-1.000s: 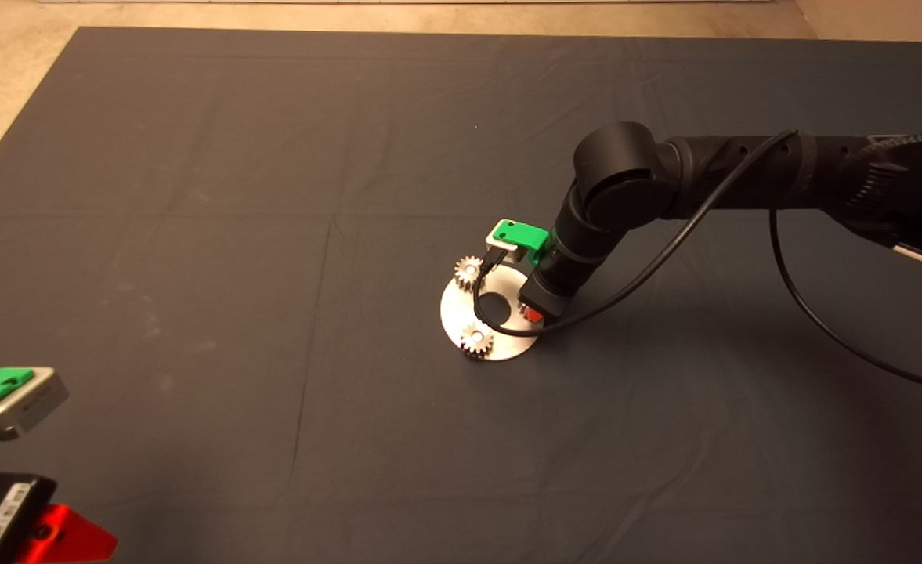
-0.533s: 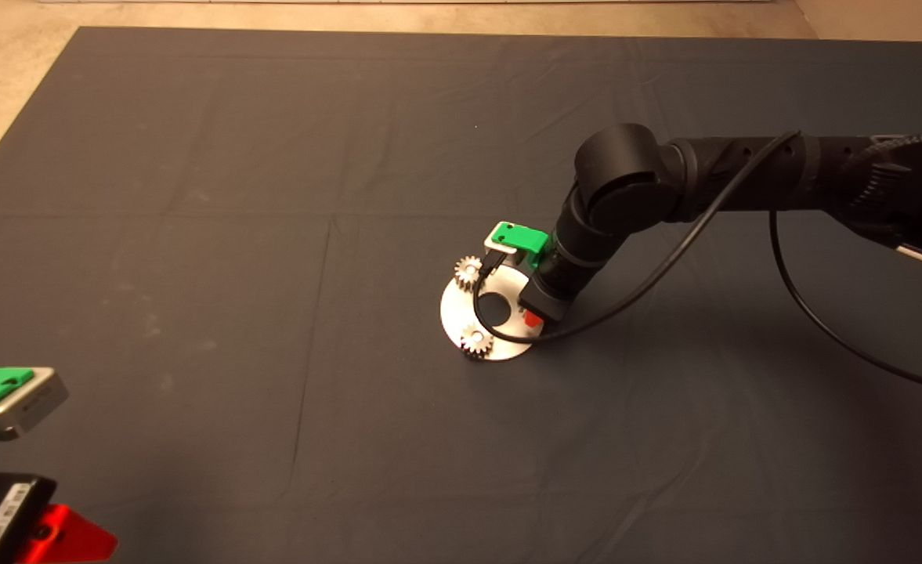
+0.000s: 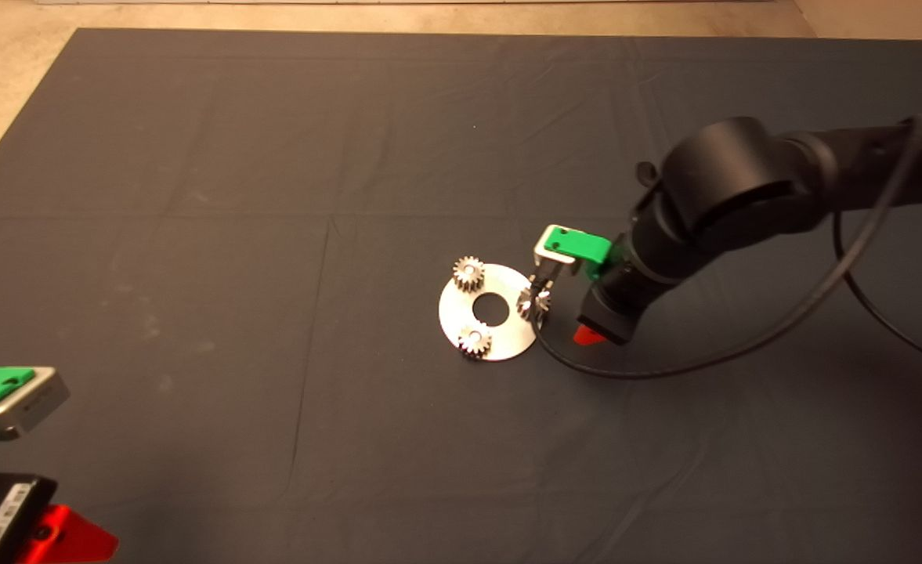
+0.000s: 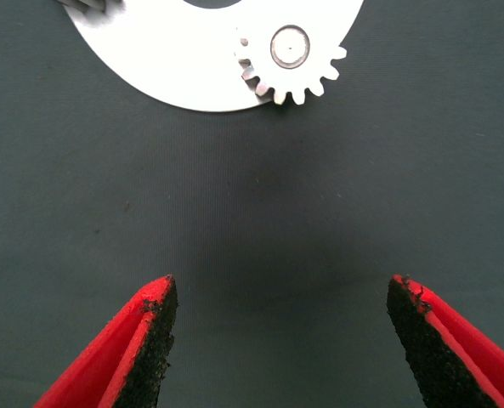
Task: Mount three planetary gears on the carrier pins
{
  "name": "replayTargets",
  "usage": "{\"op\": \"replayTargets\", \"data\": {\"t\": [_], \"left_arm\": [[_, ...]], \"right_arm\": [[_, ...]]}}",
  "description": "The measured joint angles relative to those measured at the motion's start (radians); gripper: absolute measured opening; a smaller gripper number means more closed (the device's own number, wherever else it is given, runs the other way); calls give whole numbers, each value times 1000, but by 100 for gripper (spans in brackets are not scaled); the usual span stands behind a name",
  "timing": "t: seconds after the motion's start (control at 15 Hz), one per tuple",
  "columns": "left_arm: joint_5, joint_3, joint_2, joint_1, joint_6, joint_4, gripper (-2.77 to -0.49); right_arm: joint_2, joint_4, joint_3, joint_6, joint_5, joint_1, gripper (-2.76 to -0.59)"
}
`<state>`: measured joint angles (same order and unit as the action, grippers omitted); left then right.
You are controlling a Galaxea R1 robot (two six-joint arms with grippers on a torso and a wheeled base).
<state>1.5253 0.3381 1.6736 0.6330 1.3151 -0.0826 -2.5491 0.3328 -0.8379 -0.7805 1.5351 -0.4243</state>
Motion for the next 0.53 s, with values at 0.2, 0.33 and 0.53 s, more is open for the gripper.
{"op": "replayTargets", "data": {"t": [0.2,0.33,0.53], "left_arm": [[1,0,0,0,0,0,-81],[0,0,10,0,-2,0,-78],[0,0,18,0,-9,0,-64]], "right_arm": [[102,-46,87,-93,-13,-45,-145],[204,-142,121,-190,-8,-46,-133],[329,-257,209,-367,0,-61,-118]]}}
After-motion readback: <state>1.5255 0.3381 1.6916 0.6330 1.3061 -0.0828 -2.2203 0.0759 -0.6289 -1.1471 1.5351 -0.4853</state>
